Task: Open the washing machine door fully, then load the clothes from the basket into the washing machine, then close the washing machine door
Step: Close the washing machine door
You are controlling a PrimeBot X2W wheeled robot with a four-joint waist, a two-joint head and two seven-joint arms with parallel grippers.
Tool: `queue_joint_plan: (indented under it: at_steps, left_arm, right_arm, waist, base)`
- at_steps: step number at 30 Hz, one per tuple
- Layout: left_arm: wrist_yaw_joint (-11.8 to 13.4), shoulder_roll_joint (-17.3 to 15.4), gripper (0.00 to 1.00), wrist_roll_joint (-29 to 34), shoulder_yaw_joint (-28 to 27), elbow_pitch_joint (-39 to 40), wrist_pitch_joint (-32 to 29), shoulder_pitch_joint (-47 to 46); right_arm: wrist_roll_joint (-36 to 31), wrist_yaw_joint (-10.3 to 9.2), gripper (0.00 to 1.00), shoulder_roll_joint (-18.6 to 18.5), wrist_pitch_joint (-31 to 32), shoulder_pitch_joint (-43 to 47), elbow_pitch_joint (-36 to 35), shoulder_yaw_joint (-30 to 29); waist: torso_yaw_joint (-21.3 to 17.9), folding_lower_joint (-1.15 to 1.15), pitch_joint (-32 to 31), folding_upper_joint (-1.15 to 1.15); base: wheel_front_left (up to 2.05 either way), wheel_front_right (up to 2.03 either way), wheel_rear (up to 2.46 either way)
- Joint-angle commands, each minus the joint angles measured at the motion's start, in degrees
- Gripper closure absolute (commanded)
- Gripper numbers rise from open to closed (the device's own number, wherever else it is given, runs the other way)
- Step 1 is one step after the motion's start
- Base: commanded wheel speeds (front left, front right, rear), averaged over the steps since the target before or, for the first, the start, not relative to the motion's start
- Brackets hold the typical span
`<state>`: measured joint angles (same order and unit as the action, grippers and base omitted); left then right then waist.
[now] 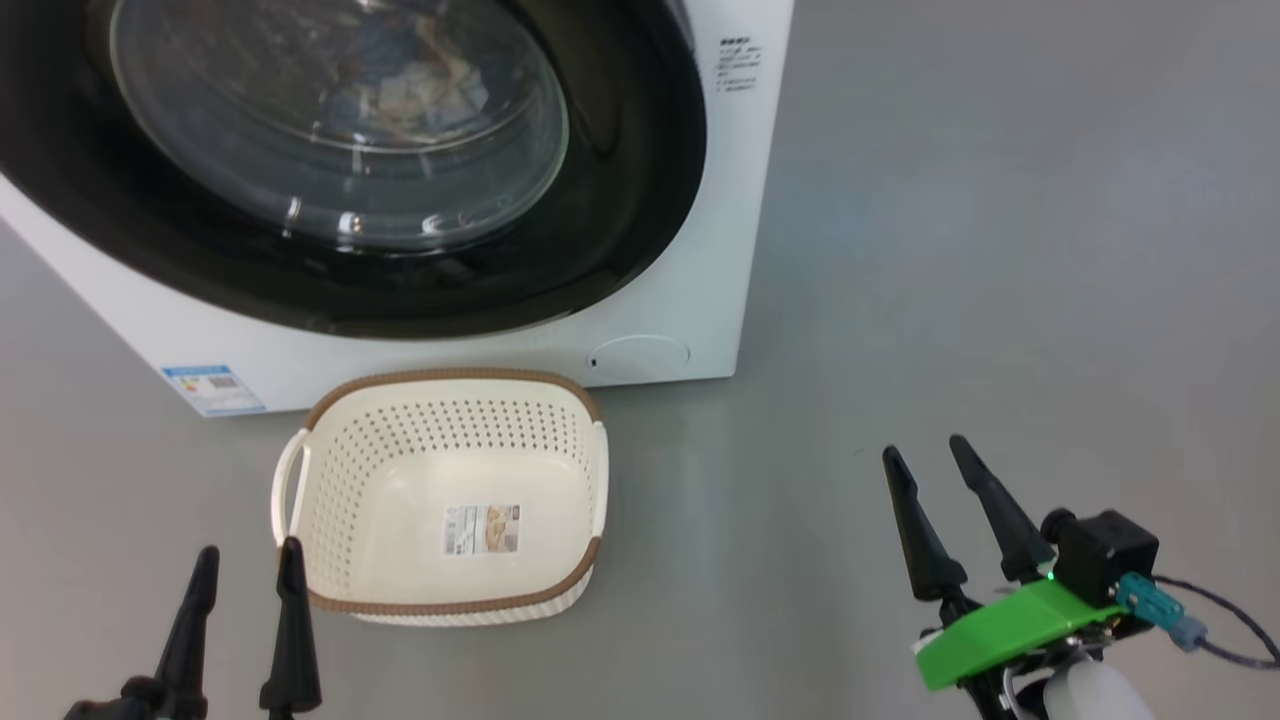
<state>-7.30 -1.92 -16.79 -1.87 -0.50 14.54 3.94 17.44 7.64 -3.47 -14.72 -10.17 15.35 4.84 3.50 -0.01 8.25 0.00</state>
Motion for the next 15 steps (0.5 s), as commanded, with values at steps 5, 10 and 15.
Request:
queue_joint_plan:
  at_steps: [5,10,15]
  left_arm:
    - [0.59,-0.96,0.00,1.41,-2.51,1.67,0.46,1.53]
    - [0.74,-0.96,0.00,1.29,-2.65,1.85,0.46,2.82]
    - [1.05,-0.96,0.00,1.24,-2.95,2.39,0.46,4.11]
  right_arm:
    - [0.41,-0.15,0.00,0.58,-0.28,3.33,-3.51,0.59]
    - [1.18,-0.15,0.00,0.58,-0.28,4.96,-4.23,-0.31]
    - [0.39,-0.15,0.00,0.58,-0.28,6.54,-4.90,-1.14]
  waist:
    - [-3.07,0.01,-3.61,0.00]
    - [-3.64,0.01,-4.77,0.00]
    - [-3.96,0.01,-5.98,0.00]
  base:
    - [0.00,0.00,0.00]
    - [0.00,0.00,0.00]
    - [0.00,0.00,0.00]
